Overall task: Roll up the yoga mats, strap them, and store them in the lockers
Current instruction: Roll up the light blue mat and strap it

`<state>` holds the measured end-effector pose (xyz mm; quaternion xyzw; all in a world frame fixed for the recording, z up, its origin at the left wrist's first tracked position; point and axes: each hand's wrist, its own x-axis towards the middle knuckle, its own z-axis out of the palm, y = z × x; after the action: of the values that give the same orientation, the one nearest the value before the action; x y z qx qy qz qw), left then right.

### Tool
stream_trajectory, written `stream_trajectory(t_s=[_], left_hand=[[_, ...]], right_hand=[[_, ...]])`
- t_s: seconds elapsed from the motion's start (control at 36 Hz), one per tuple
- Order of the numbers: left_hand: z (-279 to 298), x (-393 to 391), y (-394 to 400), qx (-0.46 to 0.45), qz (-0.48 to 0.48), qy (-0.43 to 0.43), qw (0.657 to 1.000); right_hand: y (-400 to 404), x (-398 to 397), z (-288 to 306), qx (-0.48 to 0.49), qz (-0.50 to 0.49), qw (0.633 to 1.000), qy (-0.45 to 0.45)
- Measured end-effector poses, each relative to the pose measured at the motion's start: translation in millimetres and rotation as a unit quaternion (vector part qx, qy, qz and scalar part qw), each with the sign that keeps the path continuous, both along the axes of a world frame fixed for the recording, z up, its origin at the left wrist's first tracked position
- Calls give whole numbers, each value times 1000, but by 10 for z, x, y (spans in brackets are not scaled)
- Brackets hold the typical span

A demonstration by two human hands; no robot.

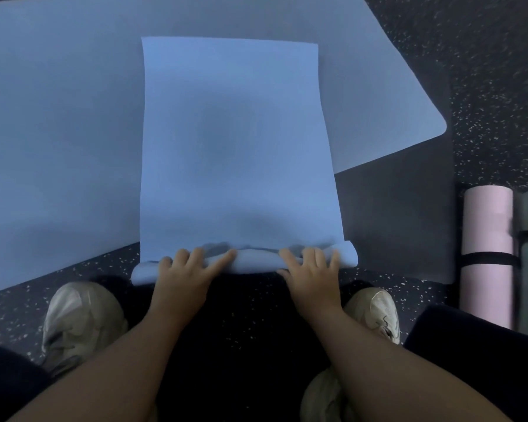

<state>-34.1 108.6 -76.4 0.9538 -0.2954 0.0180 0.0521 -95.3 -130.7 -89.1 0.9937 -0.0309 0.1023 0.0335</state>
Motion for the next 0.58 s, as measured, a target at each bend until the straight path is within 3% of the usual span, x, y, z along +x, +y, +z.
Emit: stream_trajectory(t_s=[0.28,0.42,0.53,0.58], left_hand=[[-70,269,195,39,-64,65,995],[97,455,21,129,-47,127,982],[107,527,-22,100,-34,125,986],[-55,464,29,64,-18,54,996]], right_hand=[[40,119,-31,27,66,996,50],[27,287,87,69,25,979,189],[55,300,68,51,2,990,133],[72,282,9,37,1,994,108]])
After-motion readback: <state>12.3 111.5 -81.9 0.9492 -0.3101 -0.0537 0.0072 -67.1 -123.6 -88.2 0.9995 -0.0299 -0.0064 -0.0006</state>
